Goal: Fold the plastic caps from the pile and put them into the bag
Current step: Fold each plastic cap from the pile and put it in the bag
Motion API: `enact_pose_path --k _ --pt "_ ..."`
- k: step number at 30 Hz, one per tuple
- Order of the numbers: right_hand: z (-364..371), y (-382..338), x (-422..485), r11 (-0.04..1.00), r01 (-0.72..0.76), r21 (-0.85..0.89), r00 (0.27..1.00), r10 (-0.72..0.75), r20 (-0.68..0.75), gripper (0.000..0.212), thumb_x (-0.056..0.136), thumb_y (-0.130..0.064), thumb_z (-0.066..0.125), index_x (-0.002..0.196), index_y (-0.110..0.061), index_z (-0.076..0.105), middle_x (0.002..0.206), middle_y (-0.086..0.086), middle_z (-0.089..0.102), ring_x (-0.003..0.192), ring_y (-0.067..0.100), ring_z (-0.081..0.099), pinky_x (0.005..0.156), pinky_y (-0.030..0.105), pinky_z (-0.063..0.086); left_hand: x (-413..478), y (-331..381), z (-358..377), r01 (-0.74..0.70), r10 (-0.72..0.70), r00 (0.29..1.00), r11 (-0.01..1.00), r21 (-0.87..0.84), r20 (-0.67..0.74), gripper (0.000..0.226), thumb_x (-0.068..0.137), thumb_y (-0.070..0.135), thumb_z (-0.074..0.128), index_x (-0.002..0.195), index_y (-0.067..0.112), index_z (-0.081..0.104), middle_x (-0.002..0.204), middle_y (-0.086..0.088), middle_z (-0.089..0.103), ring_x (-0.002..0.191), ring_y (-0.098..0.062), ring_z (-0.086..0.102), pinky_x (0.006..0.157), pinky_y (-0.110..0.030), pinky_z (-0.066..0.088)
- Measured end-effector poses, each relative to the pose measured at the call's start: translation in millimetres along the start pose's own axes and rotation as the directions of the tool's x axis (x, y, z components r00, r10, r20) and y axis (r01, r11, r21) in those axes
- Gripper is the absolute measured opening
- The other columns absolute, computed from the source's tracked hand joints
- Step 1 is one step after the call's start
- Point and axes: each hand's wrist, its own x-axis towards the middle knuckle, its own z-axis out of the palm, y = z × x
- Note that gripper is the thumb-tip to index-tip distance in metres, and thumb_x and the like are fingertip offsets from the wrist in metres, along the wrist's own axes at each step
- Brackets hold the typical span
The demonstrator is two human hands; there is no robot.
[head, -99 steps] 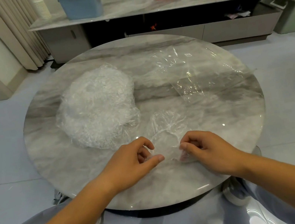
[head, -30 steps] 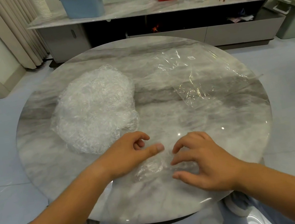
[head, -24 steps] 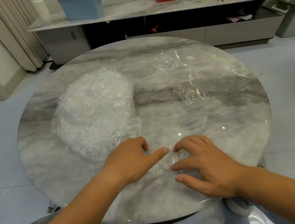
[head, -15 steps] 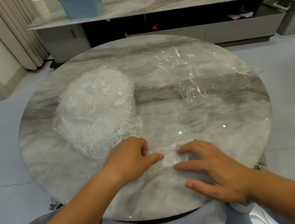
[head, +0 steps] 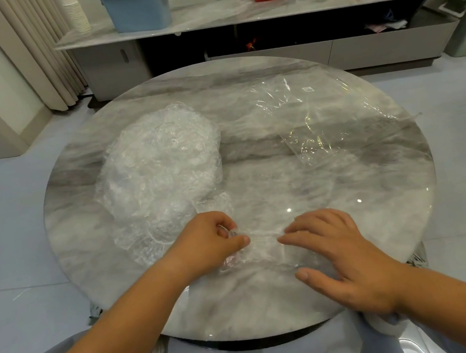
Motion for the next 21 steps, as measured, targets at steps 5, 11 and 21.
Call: enact_pose_path --k 5,11,21 --pt "-0.6 -17.3 19.5 0.999 0.002 -0.054 0.999 -0.005 -0.041 0.04 0.097 -0.054 0.047 0.124 -0.03 0.065 0.136 -0.01 0.052 0.122 0.011 0.046 0.102 0.032 0.033 0.9 4.9 4.0 -0.096 0.097 0.995 0.992 0.085 -0.007 0.017 0.083 0.033 0.08 0.083 0.024 0.066 0.073 0.006 0.065 0.057 0.001 0.054 0.06 -0.018 0.049" --pt "12.5 -15.1 17.1 0.997 -0.002 -0.073 0.974 0.019 0.226 0.054 0.098 -0.063 0.033 0.135 -0.033 0.06 0.143 -0.009 0.042 0.117 0.007 0.042 0.101 0.027 0.031 -5.0 11.4 6.0 -0.228 0.239 0.971 0.948 0.223 -0.024 0.02 0.085 0.041 0.077 0.098 0.031 0.066 0.085 0.012 0.065 0.076 -0.002 0.063 0.077 -0.026 0.056" --pt "9.9 -15.3 14.8 0.993 0.008 -0.115 0.969 0.021 0.245 0.055 0.099 -0.061 0.033 0.141 -0.031 0.054 0.124 -0.011 0.048 0.116 0.012 0.043 0.101 0.03 0.036 -5.3 15.1 2.9 0.014 -0.009 0.999 0.994 0.106 -0.047 0.03 0.083 0.042 0.077 0.085 0.016 0.063 0.064 0.008 0.06 0.048 -0.001 0.055 0.052 -0.017 0.045"
